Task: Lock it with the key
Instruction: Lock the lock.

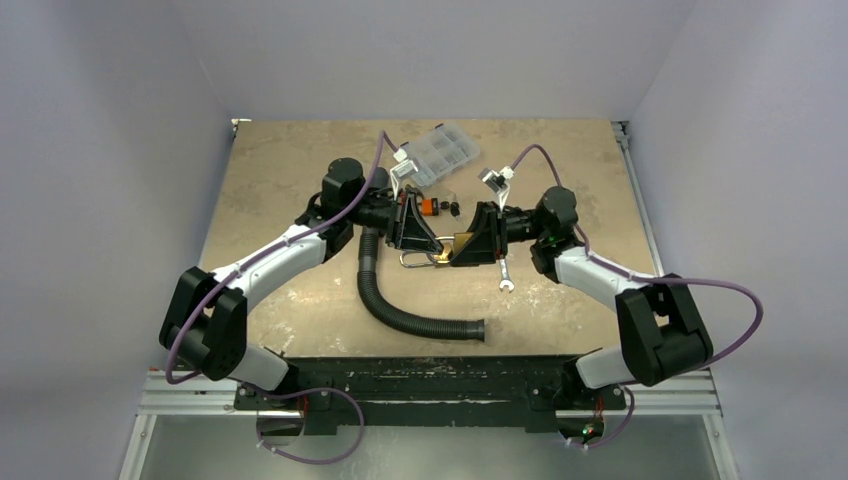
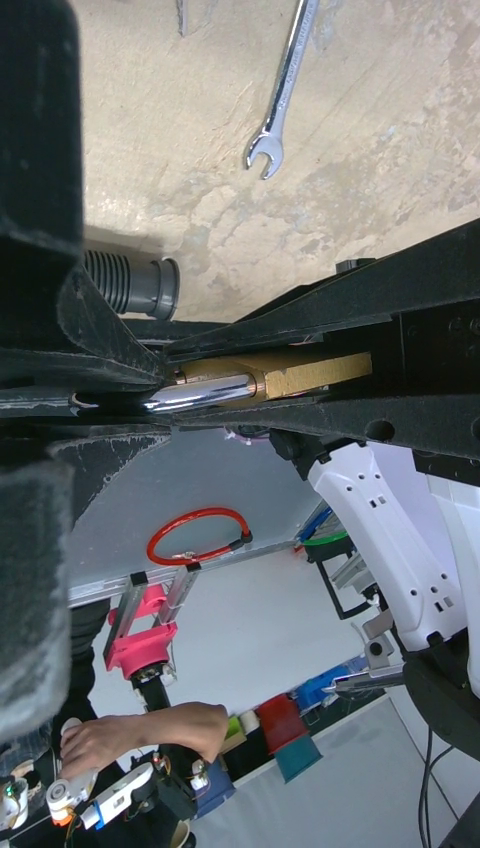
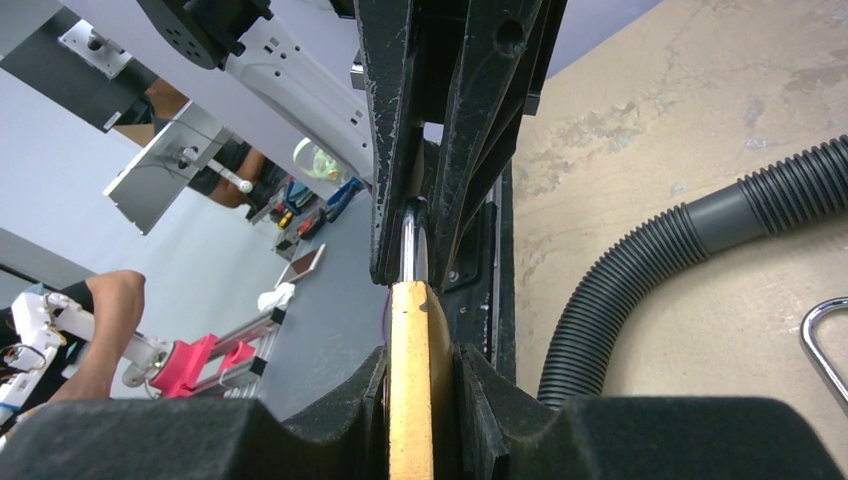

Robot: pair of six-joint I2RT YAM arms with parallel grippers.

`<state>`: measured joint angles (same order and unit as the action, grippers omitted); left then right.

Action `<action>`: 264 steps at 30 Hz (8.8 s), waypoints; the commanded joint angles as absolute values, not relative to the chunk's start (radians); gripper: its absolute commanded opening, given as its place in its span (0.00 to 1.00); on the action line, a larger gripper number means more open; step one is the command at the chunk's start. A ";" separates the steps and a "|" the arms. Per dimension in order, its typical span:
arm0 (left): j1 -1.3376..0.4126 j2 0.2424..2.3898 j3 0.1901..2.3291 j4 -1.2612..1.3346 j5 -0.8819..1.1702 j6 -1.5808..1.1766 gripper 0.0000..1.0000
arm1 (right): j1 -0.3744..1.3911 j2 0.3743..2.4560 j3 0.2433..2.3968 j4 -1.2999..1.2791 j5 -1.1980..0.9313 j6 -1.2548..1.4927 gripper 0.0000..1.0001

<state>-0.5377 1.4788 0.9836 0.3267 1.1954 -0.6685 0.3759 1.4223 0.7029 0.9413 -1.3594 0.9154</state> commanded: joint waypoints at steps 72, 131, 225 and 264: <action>-0.447 1.400 1.132 -0.063 1.122 -0.165 0.00 | 0.314 1.213 0.975 0.024 -1.145 0.099 0.99; -0.446 1.443 0.763 1.310 1.012 -1.269 0.00 | 0.439 1.435 0.648 1.549 -0.981 1.086 0.50; -0.626 1.433 1.068 0.271 1.059 -0.471 0.00 | 0.531 1.406 0.733 1.301 -1.008 1.015 0.00; -0.683 1.495 0.925 0.476 0.970 -0.617 0.00 | 0.588 1.467 0.879 1.306 -0.990 1.066 0.00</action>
<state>-0.5011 1.4097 0.9504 0.4660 1.1637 -0.6693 0.4057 1.4757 0.7254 1.2171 -1.2564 1.0588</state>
